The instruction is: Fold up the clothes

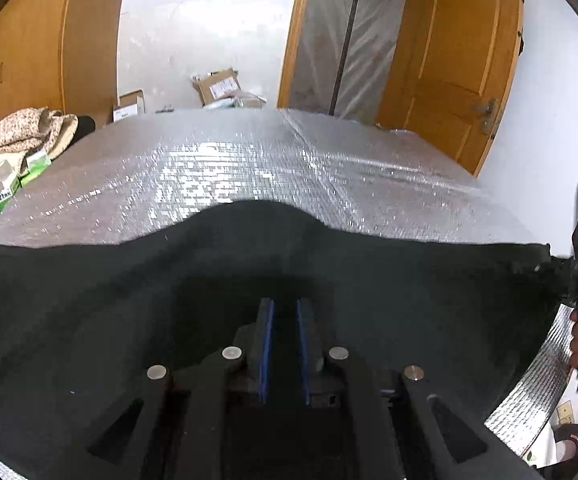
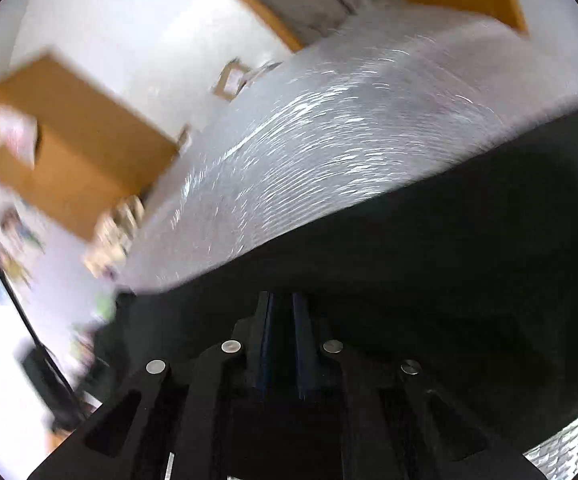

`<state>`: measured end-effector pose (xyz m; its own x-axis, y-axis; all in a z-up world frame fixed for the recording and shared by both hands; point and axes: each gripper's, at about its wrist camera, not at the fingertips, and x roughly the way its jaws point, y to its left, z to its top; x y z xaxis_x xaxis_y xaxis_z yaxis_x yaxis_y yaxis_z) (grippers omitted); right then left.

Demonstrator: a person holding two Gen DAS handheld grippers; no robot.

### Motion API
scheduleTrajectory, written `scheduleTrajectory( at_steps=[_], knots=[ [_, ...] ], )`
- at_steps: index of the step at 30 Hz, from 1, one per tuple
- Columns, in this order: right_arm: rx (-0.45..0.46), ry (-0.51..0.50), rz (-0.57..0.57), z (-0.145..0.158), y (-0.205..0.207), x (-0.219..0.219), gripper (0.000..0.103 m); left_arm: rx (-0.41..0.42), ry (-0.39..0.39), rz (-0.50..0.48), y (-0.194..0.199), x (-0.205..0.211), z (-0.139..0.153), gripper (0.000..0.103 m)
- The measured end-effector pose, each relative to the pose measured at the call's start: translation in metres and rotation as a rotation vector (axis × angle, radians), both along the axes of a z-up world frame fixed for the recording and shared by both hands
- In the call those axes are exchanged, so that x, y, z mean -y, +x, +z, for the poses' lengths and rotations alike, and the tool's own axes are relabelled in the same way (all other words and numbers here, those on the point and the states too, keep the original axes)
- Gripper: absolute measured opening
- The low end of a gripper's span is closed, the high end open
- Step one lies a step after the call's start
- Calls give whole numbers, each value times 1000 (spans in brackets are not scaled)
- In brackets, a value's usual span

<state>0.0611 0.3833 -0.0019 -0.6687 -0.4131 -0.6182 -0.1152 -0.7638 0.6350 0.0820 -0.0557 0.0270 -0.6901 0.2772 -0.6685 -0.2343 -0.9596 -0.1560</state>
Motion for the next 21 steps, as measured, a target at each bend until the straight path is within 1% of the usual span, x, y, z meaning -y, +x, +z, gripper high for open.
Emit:
scheduleTrajectory(
  at_steps=[1, 4, 5, 6, 8, 9, 10, 13, 15, 16, 18, 19, 21],
  knots=[
    [-2, -7, -59, -1, 6, -19, 3, 8, -4, -2, -2, -2, -3, 11],
    [-8, -27, -237, -2, 26, -76, 0, 23, -23, -11, -6, -9, -10, 11],
    [-11, -10, -298, -1, 33, -92, 0, 21, -35, -16, -7, -11, -10, 11],
    [-13, 32, -362, 3, 43, -105, 0, 19, -48, -21, -8, -13, -11, 11],
    [-21, 101, -439, 9, 55, -119, 3, 5, -66, -19, -6, -19, -8, 11],
    [-28, 134, -462, 12, 60, -121, 9, -5, -51, -22, -4, -23, -6, 11],
    [-42, 143, -459, 15, 63, -119, 14, -22, -34, -24, -2, -26, -2, 11],
    [-75, 87, -358, 13, 58, -108, 14, -92, -7, -35, 4, -41, 13, 11],
    [-53, 53, -312, 5, 48, -109, 14, -121, -5, -58, 5, -54, 19, 11],
    [-42, 25, -316, 0, 44, -114, 9, -122, -13, -81, 3, -64, 21, 11],
    [-31, -58, -362, -9, 40, -133, 7, -116, -41, -117, -1, -79, 20, 11],
    [-24, -61, -415, -10, 42, -145, 7, -114, -52, -134, -4, -87, 19, 11],
    [-16, 12, -526, -1, 50, -163, 13, -104, -66, -159, -6, -99, 16, 11]
  ],
)
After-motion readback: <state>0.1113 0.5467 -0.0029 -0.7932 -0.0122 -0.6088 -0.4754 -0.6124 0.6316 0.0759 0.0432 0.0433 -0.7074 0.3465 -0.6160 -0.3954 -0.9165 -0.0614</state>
